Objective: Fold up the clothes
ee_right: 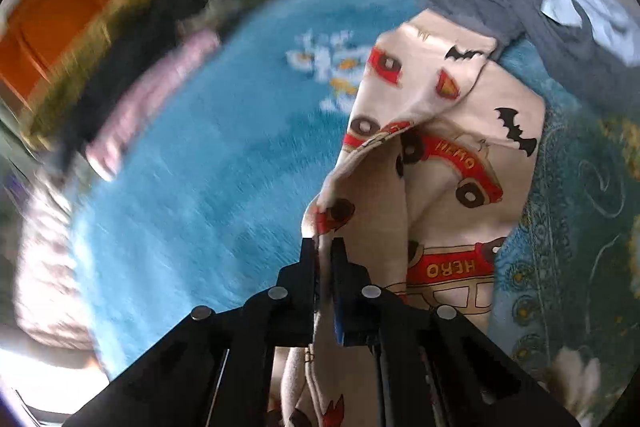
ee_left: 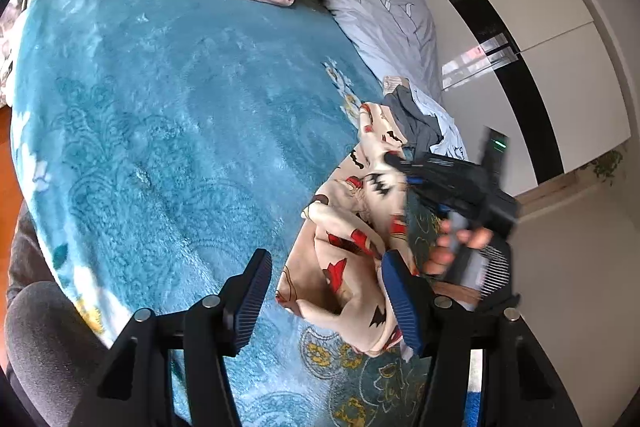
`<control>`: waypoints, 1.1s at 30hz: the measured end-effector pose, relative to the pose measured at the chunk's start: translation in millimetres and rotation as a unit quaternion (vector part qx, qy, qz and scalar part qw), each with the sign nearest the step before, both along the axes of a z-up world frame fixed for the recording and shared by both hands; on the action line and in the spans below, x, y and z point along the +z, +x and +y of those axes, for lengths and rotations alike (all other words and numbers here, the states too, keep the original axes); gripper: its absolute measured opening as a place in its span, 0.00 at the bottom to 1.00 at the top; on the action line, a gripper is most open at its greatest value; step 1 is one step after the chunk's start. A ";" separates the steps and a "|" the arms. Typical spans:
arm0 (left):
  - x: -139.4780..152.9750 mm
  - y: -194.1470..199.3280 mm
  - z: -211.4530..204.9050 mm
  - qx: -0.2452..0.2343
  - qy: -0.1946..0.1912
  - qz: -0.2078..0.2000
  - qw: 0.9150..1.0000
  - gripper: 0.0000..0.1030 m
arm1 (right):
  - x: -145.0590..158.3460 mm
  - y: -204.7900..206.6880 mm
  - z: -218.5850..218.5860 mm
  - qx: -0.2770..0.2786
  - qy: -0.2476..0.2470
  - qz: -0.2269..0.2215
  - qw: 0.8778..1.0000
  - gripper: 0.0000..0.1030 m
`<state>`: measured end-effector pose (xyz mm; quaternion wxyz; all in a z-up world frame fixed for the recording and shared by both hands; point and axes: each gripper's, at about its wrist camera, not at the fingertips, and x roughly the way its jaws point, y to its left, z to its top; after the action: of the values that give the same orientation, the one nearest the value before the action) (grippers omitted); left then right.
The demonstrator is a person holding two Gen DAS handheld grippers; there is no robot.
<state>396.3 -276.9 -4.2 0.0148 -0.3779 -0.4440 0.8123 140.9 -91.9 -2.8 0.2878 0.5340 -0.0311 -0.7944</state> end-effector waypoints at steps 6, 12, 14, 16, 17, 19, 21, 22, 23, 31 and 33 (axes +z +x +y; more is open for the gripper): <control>-6.0 -7.4 10.6 -0.018 0.004 -0.010 1.000 0.61 | 49.3 -0.1 74.8 -0.043 -0.110 0.025 0.993 0.05; -12.3 -11.5 18.5 -0.033 0.008 -0.016 0.999 0.61 | 118.4 24.1 166.8 -0.120 -0.163 0.126 0.971 0.05; -13.9 -12.6 21.1 -0.039 0.008 -0.017 0.999 0.61 | 140.0 42.4 201.1 -0.148 -0.165 0.170 0.960 0.05; -13.8 -16.4 23.9 -0.044 0.007 -0.019 0.999 0.61 | 155.5 66.5 236.6 -0.173 -0.158 0.217 0.948 0.05; -13.7 -18.3 25.3 -0.047 0.007 -0.020 0.999 0.61 | 158.9 79.4 254.0 -0.187 -0.149 0.236 0.942 0.05; -13.5 -22.2 28.1 -0.053 0.006 -0.021 0.998 0.61 | 156.6 99.6 283.3 -0.220 -0.131 0.254 0.933 0.05; -12.2 -25.6 30.0 -0.057 0.005 -0.022 0.998 0.61 | 150.3 115.2 309.9 -0.254 -0.110 0.258 0.926 0.05; -10.7 -28.3 31.8 -0.060 0.004 -0.021 0.998 0.61 | 146.1 120.9 322.1 -0.270 -0.099 0.255 0.923 0.05; -10.5 -32.6 34.2 -0.063 0.004 -0.021 0.998 0.61 | 141.1 125.5 333.9 -0.284 -0.087 0.249 0.922 0.05; -17.8 -64.3 77.6 -0.132 -0.001 -0.033 0.991 0.61 | 127.3 133.8 424.1 -0.386 -0.046 0.228 0.893 0.05; -21.7 -75.0 89.2 -0.147 0.000 -0.034 0.988 0.61 | 127.7 127.8 437.2 -0.397 -0.038 0.224 0.889 0.05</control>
<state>321.3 -187.7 -25.9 0.1193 -0.4666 -0.3837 0.7879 268.7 345.4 125.0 -0.0323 0.2739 -0.2050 -0.9391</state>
